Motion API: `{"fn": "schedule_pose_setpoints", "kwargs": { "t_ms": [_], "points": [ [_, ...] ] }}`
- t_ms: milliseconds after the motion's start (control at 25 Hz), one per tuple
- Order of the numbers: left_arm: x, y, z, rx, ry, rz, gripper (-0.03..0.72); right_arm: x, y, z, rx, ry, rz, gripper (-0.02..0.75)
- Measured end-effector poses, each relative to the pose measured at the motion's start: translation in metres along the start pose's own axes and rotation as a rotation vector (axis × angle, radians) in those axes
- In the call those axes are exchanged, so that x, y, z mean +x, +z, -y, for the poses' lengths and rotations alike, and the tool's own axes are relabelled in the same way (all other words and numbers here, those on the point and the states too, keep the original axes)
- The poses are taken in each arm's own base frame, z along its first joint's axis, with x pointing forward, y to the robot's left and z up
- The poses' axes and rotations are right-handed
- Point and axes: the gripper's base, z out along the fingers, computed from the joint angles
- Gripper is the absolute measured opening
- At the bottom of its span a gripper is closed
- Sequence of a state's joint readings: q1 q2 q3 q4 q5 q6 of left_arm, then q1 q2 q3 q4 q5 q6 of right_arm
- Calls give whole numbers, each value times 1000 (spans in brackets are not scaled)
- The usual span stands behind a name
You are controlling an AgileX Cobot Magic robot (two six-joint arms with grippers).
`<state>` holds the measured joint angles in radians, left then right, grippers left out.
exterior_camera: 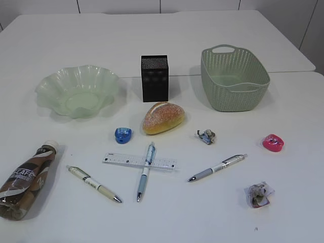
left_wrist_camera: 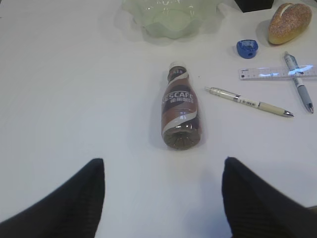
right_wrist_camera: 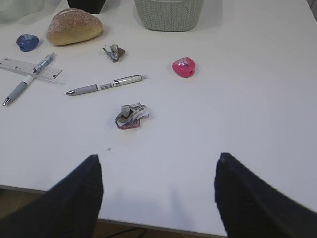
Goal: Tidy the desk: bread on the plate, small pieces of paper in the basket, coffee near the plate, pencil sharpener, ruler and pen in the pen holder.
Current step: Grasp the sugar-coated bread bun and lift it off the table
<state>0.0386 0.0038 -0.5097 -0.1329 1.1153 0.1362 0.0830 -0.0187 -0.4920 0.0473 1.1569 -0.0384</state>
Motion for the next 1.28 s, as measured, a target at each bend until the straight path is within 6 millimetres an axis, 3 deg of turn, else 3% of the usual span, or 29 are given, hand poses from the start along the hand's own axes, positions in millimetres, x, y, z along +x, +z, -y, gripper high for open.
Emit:
{"fn": "schedule_pose_setpoints", "kwargs": {
  "t_ms": [960,1280],
  "points": [
    [-3,-4,7,78,-33,-21,519,-1,-4,-3,-29,11,-12,552],
    [-47,-17,4,77,-15,-84,520,-12,13,-3,-36,62,-164,551]
  ]
}}
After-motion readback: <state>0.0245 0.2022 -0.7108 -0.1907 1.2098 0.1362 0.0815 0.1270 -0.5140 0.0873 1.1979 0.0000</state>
